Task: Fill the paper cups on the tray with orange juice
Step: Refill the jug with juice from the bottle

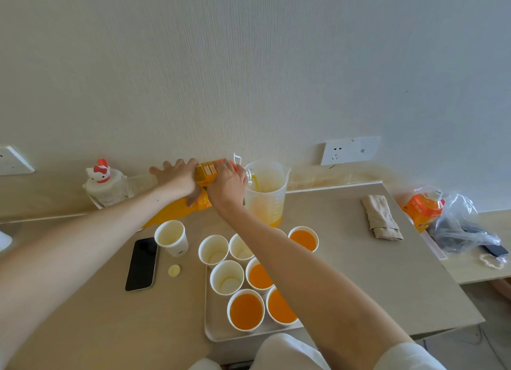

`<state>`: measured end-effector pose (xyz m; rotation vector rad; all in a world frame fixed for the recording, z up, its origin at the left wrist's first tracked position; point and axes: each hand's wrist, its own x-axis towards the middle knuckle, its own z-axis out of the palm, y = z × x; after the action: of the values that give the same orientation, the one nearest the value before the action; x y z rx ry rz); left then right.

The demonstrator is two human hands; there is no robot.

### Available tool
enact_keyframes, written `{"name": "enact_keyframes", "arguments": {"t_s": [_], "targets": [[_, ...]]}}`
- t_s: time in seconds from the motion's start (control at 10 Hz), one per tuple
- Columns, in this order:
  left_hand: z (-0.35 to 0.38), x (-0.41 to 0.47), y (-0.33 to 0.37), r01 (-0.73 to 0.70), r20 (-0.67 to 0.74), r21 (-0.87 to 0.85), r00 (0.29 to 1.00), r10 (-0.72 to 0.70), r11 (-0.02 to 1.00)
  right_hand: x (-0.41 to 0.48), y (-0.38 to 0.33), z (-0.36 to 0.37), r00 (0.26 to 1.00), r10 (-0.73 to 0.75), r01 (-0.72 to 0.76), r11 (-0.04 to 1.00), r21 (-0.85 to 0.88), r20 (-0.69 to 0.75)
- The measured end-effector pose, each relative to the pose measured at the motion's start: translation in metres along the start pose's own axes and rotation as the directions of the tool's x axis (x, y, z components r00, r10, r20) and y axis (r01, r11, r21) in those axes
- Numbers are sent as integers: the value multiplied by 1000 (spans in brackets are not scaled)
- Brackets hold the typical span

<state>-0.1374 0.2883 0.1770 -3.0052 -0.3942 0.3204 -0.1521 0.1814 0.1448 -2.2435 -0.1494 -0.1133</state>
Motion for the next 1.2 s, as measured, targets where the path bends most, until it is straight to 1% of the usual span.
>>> {"name": "enact_keyframes", "arguments": {"t_s": [1.2], "targets": [[-5,4,-1,-21,-15,2,1000,21,1000,2,-2,0,1000,-4,4,1000,-7,-14]]}}
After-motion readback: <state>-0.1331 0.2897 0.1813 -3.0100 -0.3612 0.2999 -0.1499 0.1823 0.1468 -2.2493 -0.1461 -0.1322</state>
